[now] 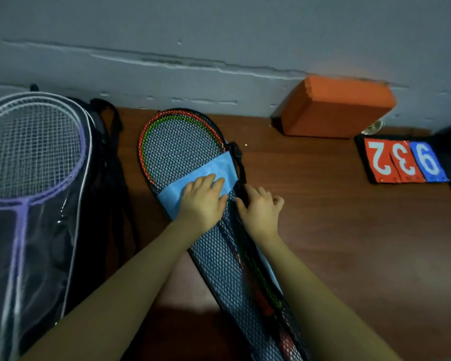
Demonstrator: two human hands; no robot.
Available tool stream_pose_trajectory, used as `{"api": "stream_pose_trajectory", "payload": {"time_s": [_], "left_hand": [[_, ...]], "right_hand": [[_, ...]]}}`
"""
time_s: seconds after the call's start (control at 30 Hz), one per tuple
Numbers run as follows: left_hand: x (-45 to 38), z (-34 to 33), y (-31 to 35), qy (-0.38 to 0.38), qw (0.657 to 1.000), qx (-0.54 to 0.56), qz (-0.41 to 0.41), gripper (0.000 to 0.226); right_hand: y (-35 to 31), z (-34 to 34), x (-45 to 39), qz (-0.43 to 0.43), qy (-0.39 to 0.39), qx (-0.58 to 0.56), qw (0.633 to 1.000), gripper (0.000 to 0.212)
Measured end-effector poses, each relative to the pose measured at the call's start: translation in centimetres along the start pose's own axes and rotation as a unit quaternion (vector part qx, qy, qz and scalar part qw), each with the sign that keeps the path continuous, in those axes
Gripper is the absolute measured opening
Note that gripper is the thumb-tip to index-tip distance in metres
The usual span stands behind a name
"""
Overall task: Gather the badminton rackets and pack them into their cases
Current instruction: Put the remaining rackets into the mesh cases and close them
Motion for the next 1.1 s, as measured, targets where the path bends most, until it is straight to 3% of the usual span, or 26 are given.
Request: {"api": "stream_pose_trajectory", "payload": {"time_s": [0.13,0.3,0.43,0.53,0.67,0.77,0.83,0.9,1.1], "left_hand": [[-0.6,-1.0,-0.7,-0.006,0.999,0.041,-0.005,0.044],[-0.8,-0.4,-0.5,0.094,0.986,0.137,0.015,0.045],[-1.1,1.5,0.1,0.137,0.941,0.296,0.088,0.044],[-0.7,2.2,0.8,0.168,0.924,0.322,0.121,0.042],[0.6,2.5,2.2,0.18,0.909,0.346,0.147,0.034],[2.2,3.3,3.4,0.193,0.888,0.389,0.153,0.032],[3.4,4.2,4.1,0.193,0.876,0.413,0.155,0.031],[4.6,5.1,4.6,0.192,0.873,0.419,0.16,0.032],[7.2,6.4,5.3,0.183,0.89,0.397,0.129,0.042]], "right_hand": [[-0.8,-1.2,-0.7,0.029,0.027,0.016,0.999,0.024],[-1.0,1.0,0.6,0.162,0.139,-0.049,0.976,0.027],[-1.1,3.0,2.1,0.263,0.129,-0.126,0.948,0.028],[-0.3,3.5,3.5,0.295,0.112,-0.136,0.939,0.026],[1.1,3.8,4.8,0.278,0.061,-0.158,0.945,0.021],[1.7,4.6,4.9,0.2,-0.028,-0.282,0.938,0.022],[1.8,5.5,4.7,0.169,-0.029,-0.328,0.929,0.022],[1.5,6.1,4.2,0.171,-0.018,-0.3,0.938,0.024],[-0.3,7.2,3.0,0.161,-0.011,-0.277,0.947,0.034]]}}
Point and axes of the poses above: each hand's wrist, its own x-axis away from the middle knuckle, its own z-axis out of the back of the hand, y = z × x, the point moved 4 cm from there along -x, towards the middle knuckle, and after that the axes turned 8 degrees about -z, right-handed, at the moved point
